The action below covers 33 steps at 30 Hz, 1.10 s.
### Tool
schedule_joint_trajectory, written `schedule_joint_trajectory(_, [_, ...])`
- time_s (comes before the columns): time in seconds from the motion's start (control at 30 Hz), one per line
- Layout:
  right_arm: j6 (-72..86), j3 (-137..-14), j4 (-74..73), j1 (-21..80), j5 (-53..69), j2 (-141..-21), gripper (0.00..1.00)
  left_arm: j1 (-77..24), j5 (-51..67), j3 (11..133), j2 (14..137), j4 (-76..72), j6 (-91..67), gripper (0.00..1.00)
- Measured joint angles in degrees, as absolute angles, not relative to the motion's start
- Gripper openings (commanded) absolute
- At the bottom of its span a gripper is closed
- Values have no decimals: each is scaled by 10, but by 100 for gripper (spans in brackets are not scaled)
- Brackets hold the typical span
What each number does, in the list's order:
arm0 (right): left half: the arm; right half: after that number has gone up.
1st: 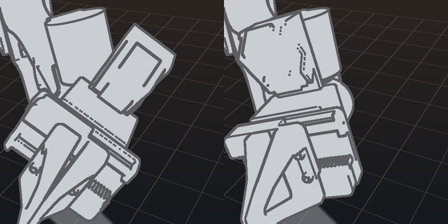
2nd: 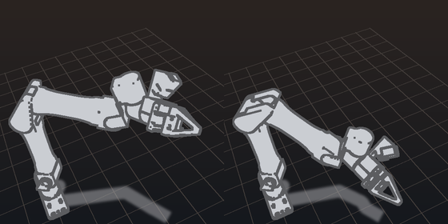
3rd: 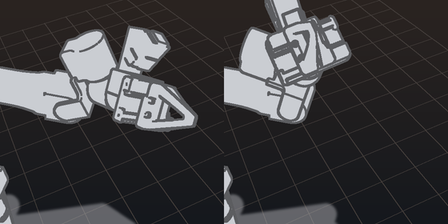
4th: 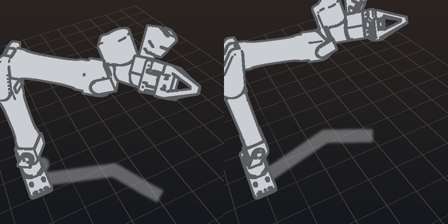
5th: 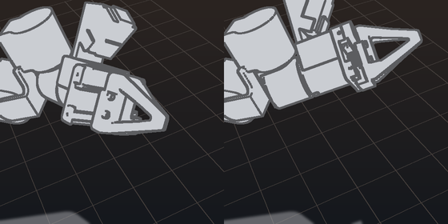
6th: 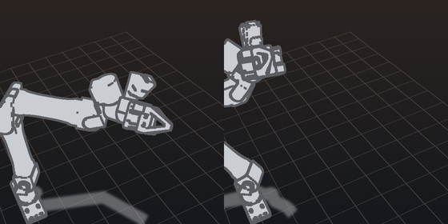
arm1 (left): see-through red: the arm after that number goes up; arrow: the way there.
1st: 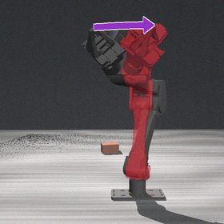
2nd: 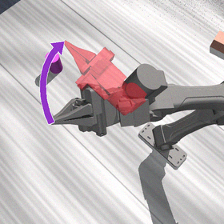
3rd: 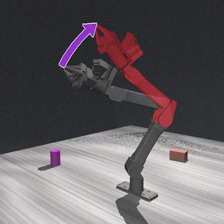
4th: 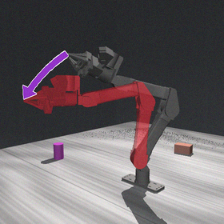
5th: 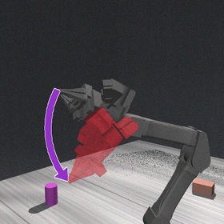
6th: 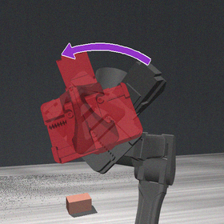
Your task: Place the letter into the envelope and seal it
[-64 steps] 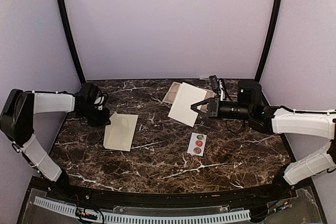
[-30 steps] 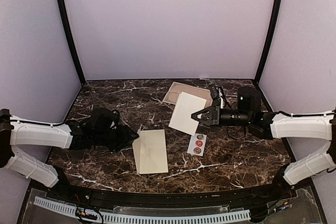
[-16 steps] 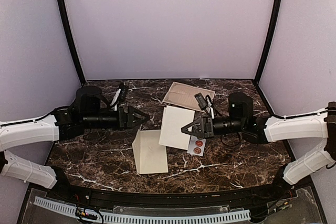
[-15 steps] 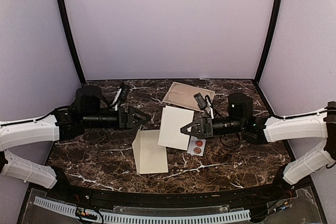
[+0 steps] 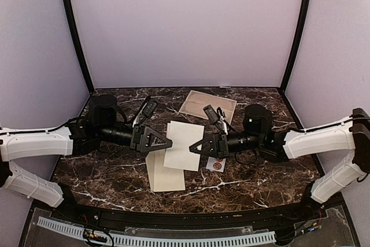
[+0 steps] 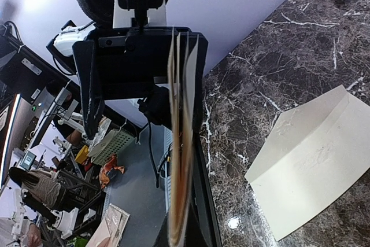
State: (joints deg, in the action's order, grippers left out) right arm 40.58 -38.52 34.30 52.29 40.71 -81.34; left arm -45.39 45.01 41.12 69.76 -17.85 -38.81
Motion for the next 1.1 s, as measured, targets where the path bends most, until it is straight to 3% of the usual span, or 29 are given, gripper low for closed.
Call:
schedule_joint_trajectory(0.1, [406,-391,345,531,406,-819,0,-457,463,411,700,-187,-387,51])
schedule_joint_trajectory(0.33, [406,-394,347,538,400,-821,0,-459,469,412,705,-189,-389,32])
schedule_joint_trajectory(0.5, [406,-395,348,539,396,-824,0,-459,469,412,706,-187,-389,6])
schedule_joint_trajectory(0.6, [406,-395,348,539,393,-827,0,-459,465,411,706,-183,-390,0])
schedule_joint_trajectory(0.63, [406,-395,348,539,391,-828,8,-459,463,411,706,-183,-390,0])
schedule_joint_trajectory(0.77, [396,-400,329,540,374,-828,61,-459,434,411,706,-163,-383,0])
schedule_joint_trajectory(0.83, [390,-402,317,541,361,-827,72,-459,409,411,706,-146,-379,0])
schedule_joint_trajectory(0.9, [384,-402,300,541,346,-823,76,-459,385,411,707,-127,-377,0])
schedule_joint_trajectory(1.1, [382,-402,272,542,293,-811,77,-427,333,403,720,-72,-383,0])
